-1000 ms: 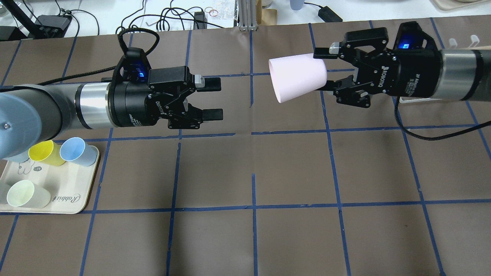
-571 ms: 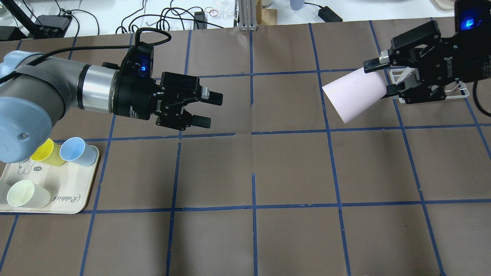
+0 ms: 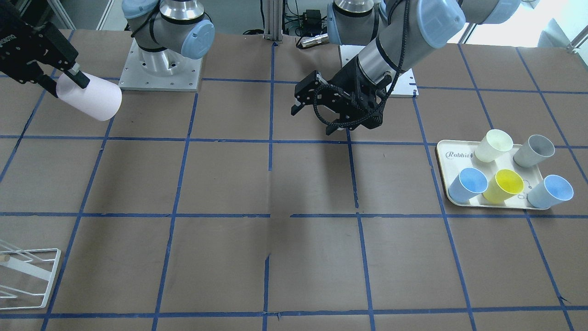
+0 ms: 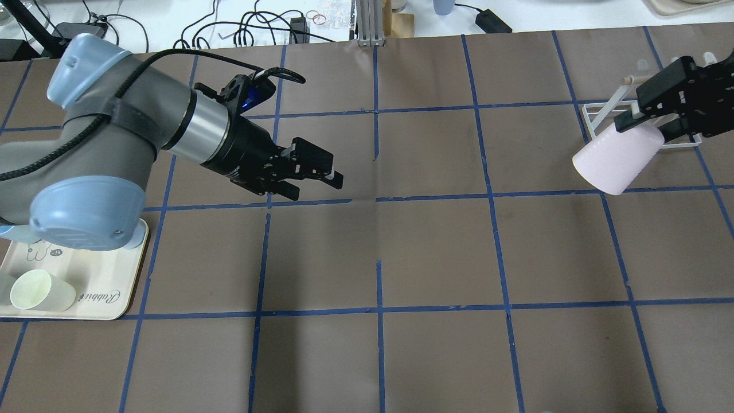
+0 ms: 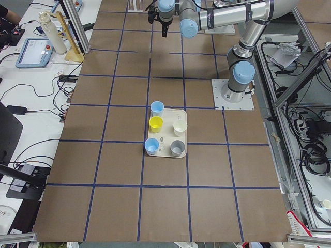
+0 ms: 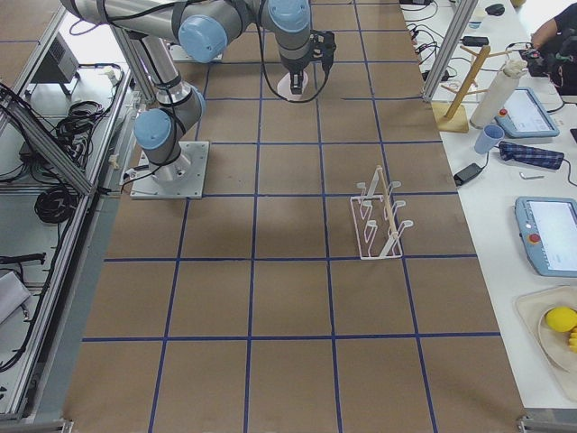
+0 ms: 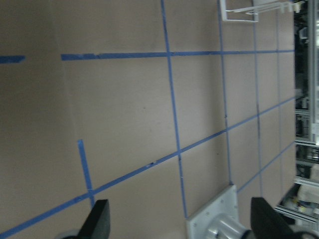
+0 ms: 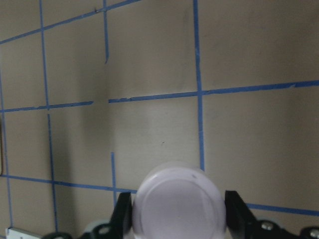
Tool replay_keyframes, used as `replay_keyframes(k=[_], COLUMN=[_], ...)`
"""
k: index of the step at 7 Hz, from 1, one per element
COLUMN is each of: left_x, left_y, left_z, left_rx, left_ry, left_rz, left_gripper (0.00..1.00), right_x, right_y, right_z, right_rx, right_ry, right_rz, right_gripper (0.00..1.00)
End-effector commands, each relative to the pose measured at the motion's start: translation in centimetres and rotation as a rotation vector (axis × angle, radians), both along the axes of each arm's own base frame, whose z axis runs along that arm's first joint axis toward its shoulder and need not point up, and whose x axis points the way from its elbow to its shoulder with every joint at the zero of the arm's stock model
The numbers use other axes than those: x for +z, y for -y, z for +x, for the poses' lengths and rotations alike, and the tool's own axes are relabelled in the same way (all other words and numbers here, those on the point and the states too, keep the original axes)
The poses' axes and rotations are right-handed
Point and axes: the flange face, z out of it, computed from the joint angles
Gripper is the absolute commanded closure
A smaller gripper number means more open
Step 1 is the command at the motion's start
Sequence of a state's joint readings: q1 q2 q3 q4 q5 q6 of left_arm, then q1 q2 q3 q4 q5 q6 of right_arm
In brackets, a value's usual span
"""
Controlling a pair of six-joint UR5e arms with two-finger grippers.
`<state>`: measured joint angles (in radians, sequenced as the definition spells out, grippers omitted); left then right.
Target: Transfer IKEA cup to right arm and place on rack
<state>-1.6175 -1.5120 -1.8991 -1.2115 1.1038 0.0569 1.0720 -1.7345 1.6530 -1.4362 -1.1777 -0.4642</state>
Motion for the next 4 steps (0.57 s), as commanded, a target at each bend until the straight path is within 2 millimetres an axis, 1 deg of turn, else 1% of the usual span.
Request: replay_keyframes(k=[1,2,3,4], left_x=[4.0,6.9,9.3,10.0], left_y=[1.6,1.9,2.3,2.1], left_z=[1.8,2.6,3.0,3.6], left_rx=[0.058,0.067,0.075,0.100], left_ry=[0.302,0.393,0.413,0.428], left_rz=[-0.093,-0.059,-0.008,0.013], left_gripper=[0.00,0.00,0.00,0.00], right_x=[-0.6,-1.5,-2.5,-3.8], right_y=[2.9,4.5,5.8,7.4], right_z=[-3.3,-4.4,-5.6,-6.6], right_rx=[0.054,0.118,0.138,0.161], right_ry=[-0.243,-0.287,-0.344,-0.384], right_rz=[-0.098,-0.139,-0.145,-0.169], right_gripper=[0.87,0.88,0.89,0.88])
